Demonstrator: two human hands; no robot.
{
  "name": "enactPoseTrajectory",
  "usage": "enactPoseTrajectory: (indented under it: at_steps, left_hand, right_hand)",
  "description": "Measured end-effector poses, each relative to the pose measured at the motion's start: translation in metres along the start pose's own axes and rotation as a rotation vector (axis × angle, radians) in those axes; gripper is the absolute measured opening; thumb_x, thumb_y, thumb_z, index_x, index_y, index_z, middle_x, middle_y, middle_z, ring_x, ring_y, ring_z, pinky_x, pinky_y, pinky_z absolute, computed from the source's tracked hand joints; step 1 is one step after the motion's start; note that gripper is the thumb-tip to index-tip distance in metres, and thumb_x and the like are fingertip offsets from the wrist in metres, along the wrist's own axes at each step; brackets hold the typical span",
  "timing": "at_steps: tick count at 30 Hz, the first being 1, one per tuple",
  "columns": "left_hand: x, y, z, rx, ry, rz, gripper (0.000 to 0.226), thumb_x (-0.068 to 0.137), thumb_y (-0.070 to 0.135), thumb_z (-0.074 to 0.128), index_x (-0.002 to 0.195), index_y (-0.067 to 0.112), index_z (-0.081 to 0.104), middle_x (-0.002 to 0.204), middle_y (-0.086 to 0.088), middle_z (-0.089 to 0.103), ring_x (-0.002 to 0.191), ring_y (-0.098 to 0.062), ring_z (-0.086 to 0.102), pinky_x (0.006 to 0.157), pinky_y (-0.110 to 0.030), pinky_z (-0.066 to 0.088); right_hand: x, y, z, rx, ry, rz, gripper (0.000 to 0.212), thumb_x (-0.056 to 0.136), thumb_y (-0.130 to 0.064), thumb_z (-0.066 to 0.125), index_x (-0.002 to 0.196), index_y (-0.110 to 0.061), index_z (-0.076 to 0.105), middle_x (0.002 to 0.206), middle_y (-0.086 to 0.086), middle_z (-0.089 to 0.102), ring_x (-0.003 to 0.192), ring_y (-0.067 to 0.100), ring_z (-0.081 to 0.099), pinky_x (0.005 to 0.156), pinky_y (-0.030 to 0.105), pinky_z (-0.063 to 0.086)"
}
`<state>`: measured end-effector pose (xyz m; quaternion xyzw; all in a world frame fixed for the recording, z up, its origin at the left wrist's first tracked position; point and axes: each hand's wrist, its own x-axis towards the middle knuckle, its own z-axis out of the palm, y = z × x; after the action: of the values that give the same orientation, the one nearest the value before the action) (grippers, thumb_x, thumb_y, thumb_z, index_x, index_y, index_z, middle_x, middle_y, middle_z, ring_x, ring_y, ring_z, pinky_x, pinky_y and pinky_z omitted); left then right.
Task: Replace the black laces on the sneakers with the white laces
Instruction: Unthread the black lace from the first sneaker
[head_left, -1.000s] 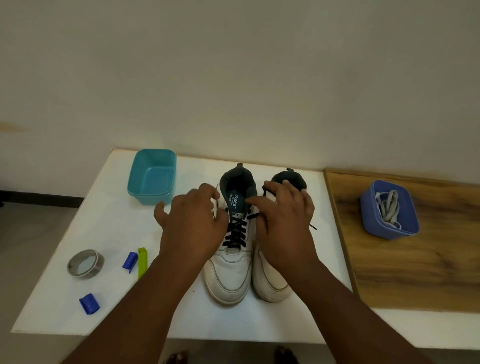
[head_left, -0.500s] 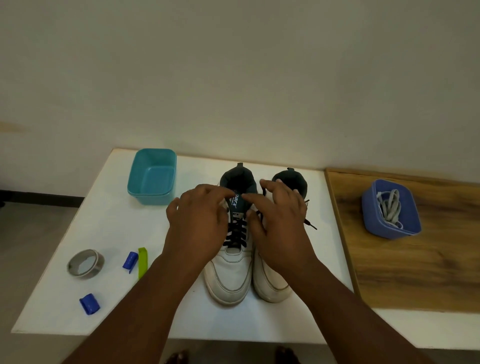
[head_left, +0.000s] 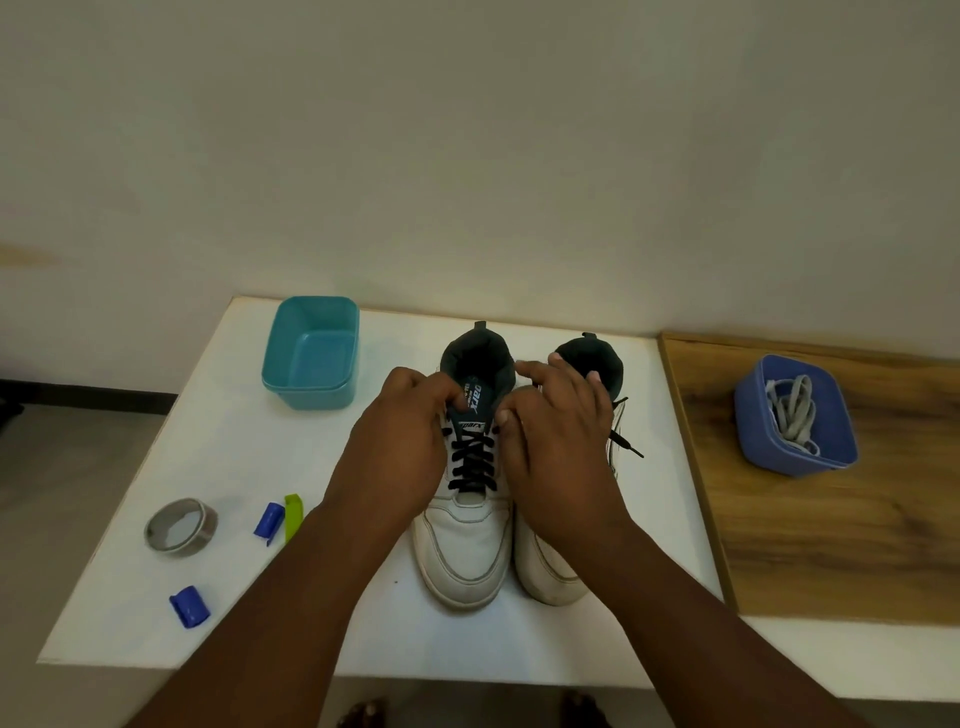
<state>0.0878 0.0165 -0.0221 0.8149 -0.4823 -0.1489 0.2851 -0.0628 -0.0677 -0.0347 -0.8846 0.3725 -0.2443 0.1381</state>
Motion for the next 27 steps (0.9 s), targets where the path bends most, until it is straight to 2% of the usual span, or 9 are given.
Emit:
enactPoseTrajectory:
  at_steps: [4, 6, 10, 15, 18, 21, 23, 25, 27]
  left_hand:
    - [0.0, 0.004, -0.002, -0.051, -0.036, 0.023, 0.039, 0.092, 0.001, 0.051, 0.114, 0.032, 0.063, 0.118, 0.003, 0.048, 0.093, -0.012, 0.056, 0.079, -0.019, 0.042]
    - [-0.001, 0.006, -0.003, -0.076, -0.037, 0.018, 0.042, 0.091, -0.001, 0.05, 0.112, 0.033, 0.063, 0.117, 0.003, 0.048, 0.094, -0.013, 0.057, 0.08, -0.02, 0.044]
    - [0.0, 0.003, -0.002, -0.087, -0.006, 0.012, 0.045, 0.09, -0.006, 0.046, 0.107, 0.032, 0.063, 0.118, 0.0, 0.052, 0.097, -0.016, 0.06, 0.085, -0.026, 0.05]
    - [0.003, 0.002, 0.002, -0.065, 0.008, 0.005, 0.044, 0.09, -0.006, 0.048, 0.108, 0.031, 0.064, 0.119, -0.002, 0.053, 0.094, -0.015, 0.058, 0.082, -0.021, 0.044]
    - [0.002, -0.003, 0.003, -0.073, 0.018, -0.012, 0.041, 0.094, -0.002, 0.048, 0.11, 0.032, 0.063, 0.12, -0.001, 0.054, 0.094, -0.01, 0.055, 0.081, -0.016, 0.04]
    - [0.0, -0.003, 0.002, -0.058, 0.002, -0.006, 0.038, 0.095, 0.001, 0.051, 0.117, 0.031, 0.061, 0.123, -0.001, 0.053, 0.095, -0.009, 0.054, 0.078, -0.012, 0.037]
    - [0.001, -0.003, 0.0, -0.076, 0.005, 0.006, 0.042, 0.094, -0.002, 0.048, 0.116, 0.031, 0.061, 0.122, -0.001, 0.052, 0.095, -0.01, 0.056, 0.077, -0.011, 0.039]
    - [0.002, -0.003, -0.001, -0.097, 0.012, 0.005, 0.045, 0.093, -0.005, 0.045, 0.114, 0.031, 0.063, 0.122, -0.001, 0.053, 0.099, -0.013, 0.059, 0.082, -0.017, 0.042]
    - [0.003, -0.003, 0.0, -0.09, 0.019, -0.005, 0.045, 0.093, -0.004, 0.045, 0.114, 0.031, 0.064, 0.121, -0.001, 0.053, 0.099, -0.013, 0.058, 0.084, -0.018, 0.042]
  right_hand:
    - [-0.003, 0.0, 0.005, 0.011, -0.112, -0.01, 0.032, 0.099, -0.046, 0.044, 0.11, -0.034, 0.071, 0.154, 0.004, 0.045, 0.155, 0.029, 0.016, 0.125, 0.052, 0.005]
    - [-0.005, -0.003, 0.01, -0.008, -0.133, -0.015, 0.035, 0.096, -0.051, 0.043, 0.109, -0.037, 0.073, 0.156, 0.002, 0.044, 0.155, 0.03, 0.015, 0.124, 0.055, 0.004]
    - [-0.004, -0.002, 0.01, 0.073, -0.032, 0.053, 0.023, 0.098, -0.035, 0.05, 0.094, -0.027, 0.071, 0.148, 0.003, 0.052, 0.153, 0.025, 0.022, 0.125, 0.051, 0.004]
    - [-0.013, -0.017, 0.012, -0.025, 0.074, 0.119, 0.025, 0.103, -0.024, 0.04, 0.095, -0.019, 0.063, 0.147, 0.011, 0.05, 0.153, 0.026, 0.024, 0.126, 0.049, 0.009]
    - [-0.011, -0.019, 0.014, -0.042, 0.058, 0.048, 0.018, 0.099, -0.019, 0.048, 0.107, -0.022, 0.064, 0.156, 0.012, 0.04, 0.156, 0.03, 0.013, 0.126, 0.051, 0.007]
    - [-0.006, -0.017, 0.014, -0.069, -0.017, -0.041, 0.031, 0.099, -0.029, 0.051, 0.127, -0.028, 0.065, 0.162, 0.007, 0.034, 0.157, 0.03, 0.006, 0.126, 0.05, 0.002]
    - [-0.002, -0.015, 0.014, -0.07, -0.035, -0.02, 0.026, 0.098, -0.034, 0.052, 0.115, -0.029, 0.07, 0.158, 0.005, 0.042, 0.156, 0.03, 0.011, 0.126, 0.05, 0.002]
    - [-0.001, -0.011, 0.015, -0.071, -0.031, 0.0, 0.02, 0.097, -0.029, 0.053, 0.098, -0.026, 0.072, 0.151, 0.006, 0.05, 0.154, 0.031, 0.018, 0.126, 0.052, 0.005]
    - [-0.003, -0.009, 0.014, -0.097, -0.013, 0.003, 0.018, 0.099, -0.025, 0.05, 0.095, -0.024, 0.068, 0.146, 0.007, 0.052, 0.153, 0.031, 0.023, 0.125, 0.052, 0.008]
